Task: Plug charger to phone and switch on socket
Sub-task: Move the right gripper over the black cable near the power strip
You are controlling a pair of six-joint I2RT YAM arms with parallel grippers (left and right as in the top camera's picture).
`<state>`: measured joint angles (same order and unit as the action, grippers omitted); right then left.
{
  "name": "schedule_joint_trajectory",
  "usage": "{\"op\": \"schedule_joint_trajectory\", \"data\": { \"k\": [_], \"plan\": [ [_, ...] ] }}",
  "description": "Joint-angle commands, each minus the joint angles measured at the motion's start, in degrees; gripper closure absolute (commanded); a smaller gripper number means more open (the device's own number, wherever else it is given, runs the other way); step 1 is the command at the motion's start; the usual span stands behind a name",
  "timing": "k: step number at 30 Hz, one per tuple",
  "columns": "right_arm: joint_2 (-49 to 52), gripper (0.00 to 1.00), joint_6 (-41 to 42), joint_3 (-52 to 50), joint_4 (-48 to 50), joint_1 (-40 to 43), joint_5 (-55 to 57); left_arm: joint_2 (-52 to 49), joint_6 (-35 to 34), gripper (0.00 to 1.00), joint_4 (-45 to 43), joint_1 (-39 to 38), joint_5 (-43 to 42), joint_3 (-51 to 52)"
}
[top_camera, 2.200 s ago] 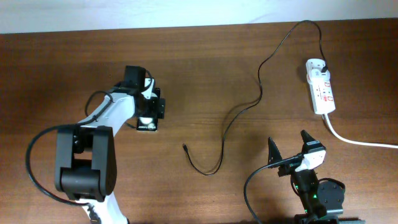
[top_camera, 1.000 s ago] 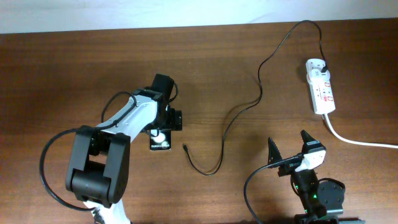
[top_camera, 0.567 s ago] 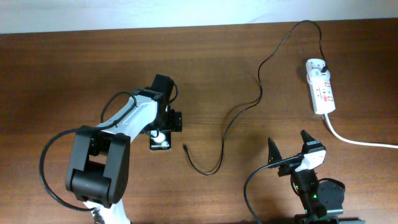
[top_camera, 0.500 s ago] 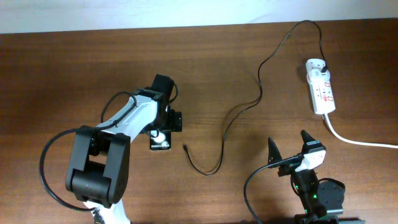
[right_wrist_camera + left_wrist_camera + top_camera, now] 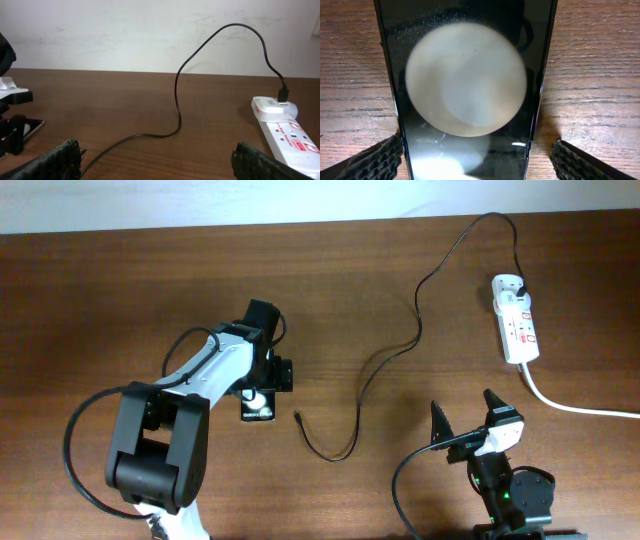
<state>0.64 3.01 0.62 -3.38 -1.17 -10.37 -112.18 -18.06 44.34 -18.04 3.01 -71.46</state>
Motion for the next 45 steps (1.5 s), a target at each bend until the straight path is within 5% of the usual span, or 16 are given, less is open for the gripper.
{"op": "schedule_joint_trajectory", "data": {
  "k": [1,39,45],
  "plan": [
    [-0.4,0.01,0.2,-0.3,-0.3,-0.4,0.3,-1.4,-0.4,0.01,-0.1,-0.5,0.7,1.3],
    [-0.4,0.01,0.5,0.1,2.1,-0.4,-1.9,-1.4,-2.5,0.01,-0.1,-0.6,2.8,1.3],
    [5.8,0.01,4.6,19.1,-12.0,-0.3,-0.3,-1.4,-2.5,0.01,0.1,-0.5,2.8,1.3]
  ]
}}
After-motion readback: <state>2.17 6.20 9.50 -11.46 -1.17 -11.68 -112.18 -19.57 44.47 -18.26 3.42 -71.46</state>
